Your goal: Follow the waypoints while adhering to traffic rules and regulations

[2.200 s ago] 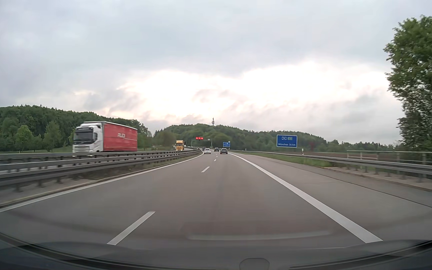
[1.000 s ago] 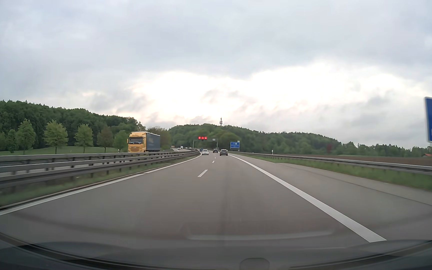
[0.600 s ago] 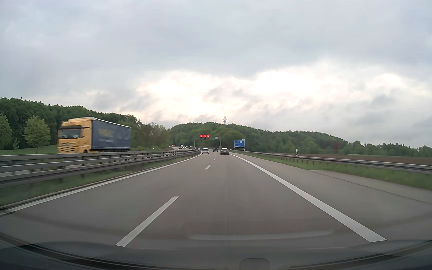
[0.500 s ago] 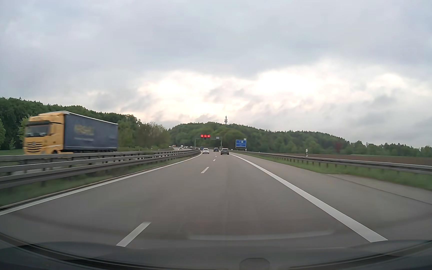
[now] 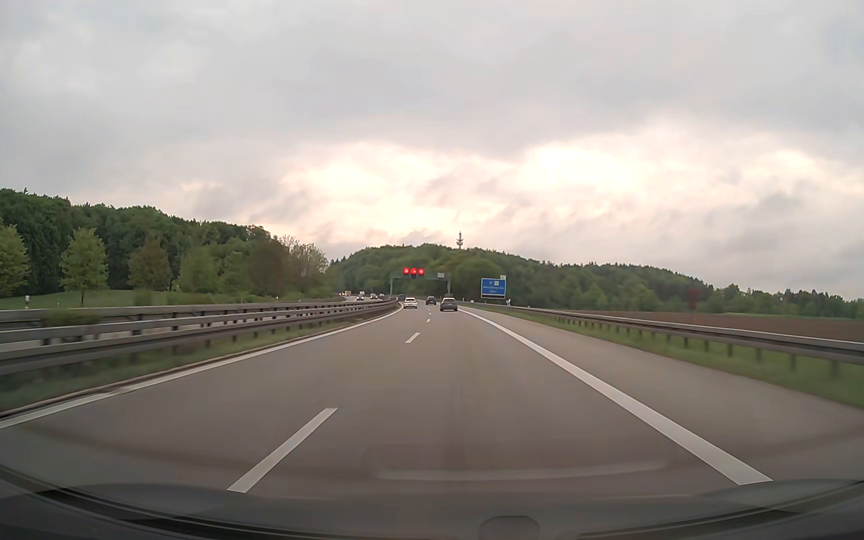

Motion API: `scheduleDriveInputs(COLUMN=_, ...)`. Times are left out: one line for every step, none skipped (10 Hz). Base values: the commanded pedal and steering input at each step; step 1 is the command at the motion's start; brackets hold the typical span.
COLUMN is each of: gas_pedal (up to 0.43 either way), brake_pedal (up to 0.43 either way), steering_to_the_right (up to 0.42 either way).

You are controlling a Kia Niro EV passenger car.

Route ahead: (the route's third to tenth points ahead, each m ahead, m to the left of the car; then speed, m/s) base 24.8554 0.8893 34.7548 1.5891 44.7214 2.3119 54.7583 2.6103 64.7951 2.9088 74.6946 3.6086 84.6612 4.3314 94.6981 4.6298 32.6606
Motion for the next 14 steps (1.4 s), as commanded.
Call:
scheduleDriveInputs(gas_pedal=0.26, brake_pedal=0.0, steering_to_the_right=-0.007)
scheduleDriveInputs(gas_pedal=0.26, brake_pedal=0.0, steering_to_the_right=-0.007)
scheduleDriveInputs(gas_pedal=0.26, brake_pedal=0.0, steering_to_the_right=-0.007)
scheduleDriveInputs(gas_pedal=0.268, brake_pedal=0.0, steering_to_the_right=-0.007)
scheduleDriveInputs(gas_pedal=0.28, brake_pedal=0.0, steering_to_the_right=-0.009)
scheduleDriveInputs(gas_pedal=0.28, brake_pedal=0.0, steering_to_the_right=-0.009)
scheduleDriveInputs(gas_pedal=0.299, brake_pedal=0.0, steering_to_the_right=-0.009)
scheduleDriveInputs(gas_pedal=0.311, brake_pedal=0.0, steering_to_the_right=-0.009)
scheduleDriveInputs(gas_pedal=0.319, brake_pedal=0.0, steering_to_the_right=-0.009)
scheduleDriveInputs(gas_pedal=0.331, brake_pedal=0.0, steering_to_the_right=-0.009)
scheduleDriveInputs(gas_pedal=0.331, brake_pedal=0.0, steering_to_the_right=-0.009)
scheduleDriveInputs(gas_pedal=0.331, brake_pedal=0.0, steering_to_the_right=-0.009)
scheduleDriveInputs(gas_pedal=0.331, brake_pedal=0.0, steering_to_the_right=-0.009)
scheduleDriveInputs(gas_pedal=0.331, brake_pedal=0.0, steering_to_the_right=-0.009)
